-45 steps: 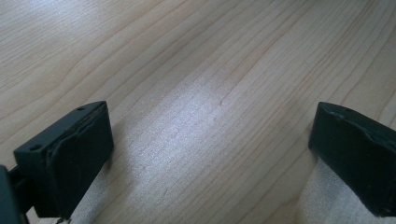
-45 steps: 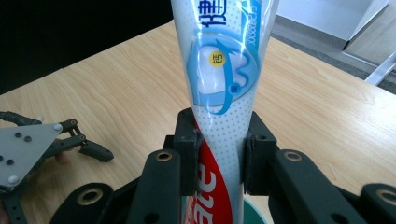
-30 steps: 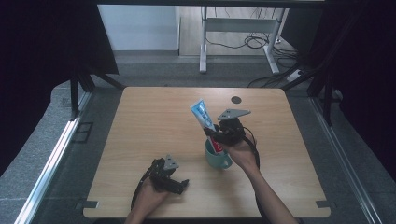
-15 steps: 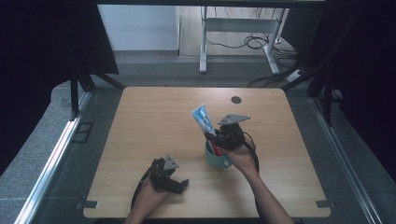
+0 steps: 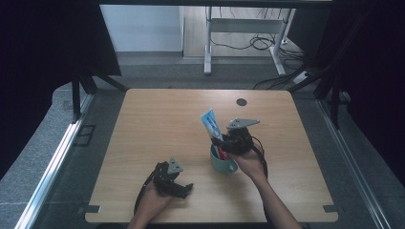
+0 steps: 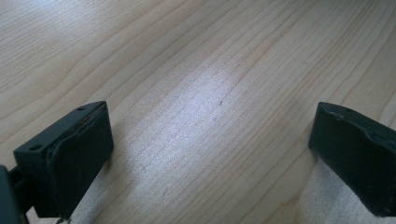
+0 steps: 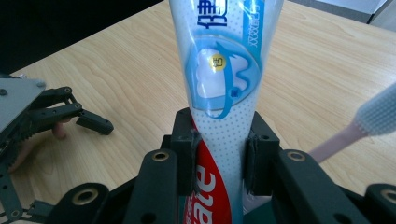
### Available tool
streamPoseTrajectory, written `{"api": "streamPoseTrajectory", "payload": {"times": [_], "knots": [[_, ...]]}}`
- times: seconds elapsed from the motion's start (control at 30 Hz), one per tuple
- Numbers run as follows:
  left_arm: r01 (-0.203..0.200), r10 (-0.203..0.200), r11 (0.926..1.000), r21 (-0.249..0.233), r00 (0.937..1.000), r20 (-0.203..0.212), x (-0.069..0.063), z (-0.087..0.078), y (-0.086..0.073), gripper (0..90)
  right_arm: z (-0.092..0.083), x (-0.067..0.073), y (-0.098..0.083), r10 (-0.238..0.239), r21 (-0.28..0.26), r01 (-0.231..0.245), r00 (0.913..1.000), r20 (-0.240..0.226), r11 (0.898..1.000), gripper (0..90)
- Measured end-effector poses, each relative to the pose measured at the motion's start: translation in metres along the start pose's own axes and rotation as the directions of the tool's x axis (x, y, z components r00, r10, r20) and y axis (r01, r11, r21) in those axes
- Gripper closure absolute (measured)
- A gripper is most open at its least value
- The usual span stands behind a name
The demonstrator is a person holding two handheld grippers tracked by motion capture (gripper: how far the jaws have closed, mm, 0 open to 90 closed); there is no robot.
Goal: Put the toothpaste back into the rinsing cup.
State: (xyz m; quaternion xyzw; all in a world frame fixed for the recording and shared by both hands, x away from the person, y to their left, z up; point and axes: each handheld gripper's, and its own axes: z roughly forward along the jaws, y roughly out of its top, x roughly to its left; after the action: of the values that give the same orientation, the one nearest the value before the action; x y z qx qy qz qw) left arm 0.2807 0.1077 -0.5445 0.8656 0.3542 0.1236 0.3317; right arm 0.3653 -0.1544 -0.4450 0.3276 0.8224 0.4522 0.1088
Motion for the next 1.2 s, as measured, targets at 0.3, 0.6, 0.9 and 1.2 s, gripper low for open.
{"api": "streamPoseTrajectory", "payload": {"times": [0.3,0.6,0.9,1.2], "knots": [[0.0,0.0,1.0,0.0,1.0,0.0,0.0,0.0,0.0,0.0,-0.001,0.0,-0.004,-0.002,0.037,0.003,1.0,-0.009,0.999,68.7],[-0.002,0.002,1.0,0.0,1.0,-0.001,0.0,0.0,0.0,0.0,0.001,-0.002,-0.014,-0.008,0.074,0.008,1.0,0.0,0.997,68.4],[-0.001,0.001,1.0,0.0,1.0,0.0,0.0,0.0,0.0,0.0,0.0,-0.002,-0.015,-0.007,0.066,0.007,1.0,0.006,0.998,65.4],[-0.002,0.002,1.0,0.0,1.0,0.0,0.0,0.0,0.0,0.0,-0.007,-0.001,-0.013,-0.017,0.056,0.018,0.9997,-0.019,0.998,48.1]]}}
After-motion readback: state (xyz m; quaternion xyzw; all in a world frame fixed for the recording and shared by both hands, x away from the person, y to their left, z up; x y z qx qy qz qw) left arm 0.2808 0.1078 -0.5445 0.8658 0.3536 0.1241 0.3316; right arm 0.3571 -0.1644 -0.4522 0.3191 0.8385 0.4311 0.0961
